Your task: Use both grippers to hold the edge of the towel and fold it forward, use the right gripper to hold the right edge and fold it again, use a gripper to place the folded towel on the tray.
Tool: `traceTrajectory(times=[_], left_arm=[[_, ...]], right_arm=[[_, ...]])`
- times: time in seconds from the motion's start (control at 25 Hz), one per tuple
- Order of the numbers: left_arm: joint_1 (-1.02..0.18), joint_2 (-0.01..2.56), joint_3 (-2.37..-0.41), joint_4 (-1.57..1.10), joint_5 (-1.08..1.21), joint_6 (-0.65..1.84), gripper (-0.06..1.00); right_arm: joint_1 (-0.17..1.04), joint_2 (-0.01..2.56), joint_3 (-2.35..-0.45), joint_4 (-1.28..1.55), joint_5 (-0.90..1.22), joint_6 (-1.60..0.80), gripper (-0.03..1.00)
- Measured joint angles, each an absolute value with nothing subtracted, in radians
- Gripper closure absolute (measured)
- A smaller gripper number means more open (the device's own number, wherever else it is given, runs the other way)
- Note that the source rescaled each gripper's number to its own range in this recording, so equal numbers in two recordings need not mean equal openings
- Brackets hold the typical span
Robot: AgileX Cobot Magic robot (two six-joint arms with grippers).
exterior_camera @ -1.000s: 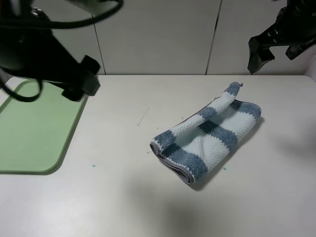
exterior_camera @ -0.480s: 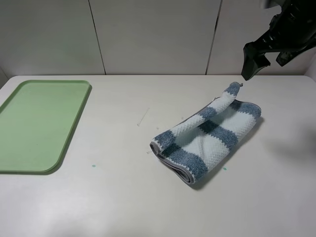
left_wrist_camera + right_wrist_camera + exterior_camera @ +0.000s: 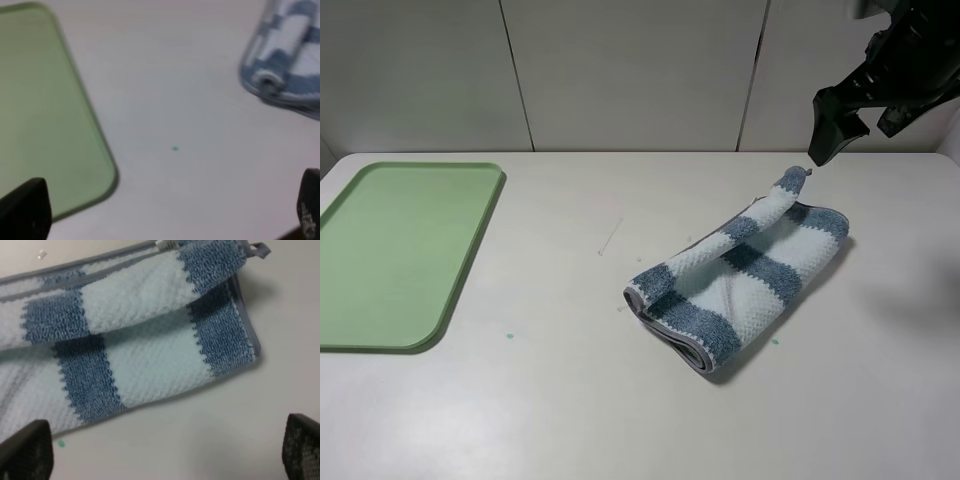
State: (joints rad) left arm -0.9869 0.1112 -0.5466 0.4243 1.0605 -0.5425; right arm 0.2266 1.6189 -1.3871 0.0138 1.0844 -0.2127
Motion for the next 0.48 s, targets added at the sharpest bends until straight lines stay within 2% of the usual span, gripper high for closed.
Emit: traceTrajectory(times=[0.48], left_arm=[[-0.987,0.096,-0.508,0.173,1.068,-0.236,-0.03]], right_arm=[[0.227,1.584,-1.387,0.018,1.095,-0.214,-0.03]])
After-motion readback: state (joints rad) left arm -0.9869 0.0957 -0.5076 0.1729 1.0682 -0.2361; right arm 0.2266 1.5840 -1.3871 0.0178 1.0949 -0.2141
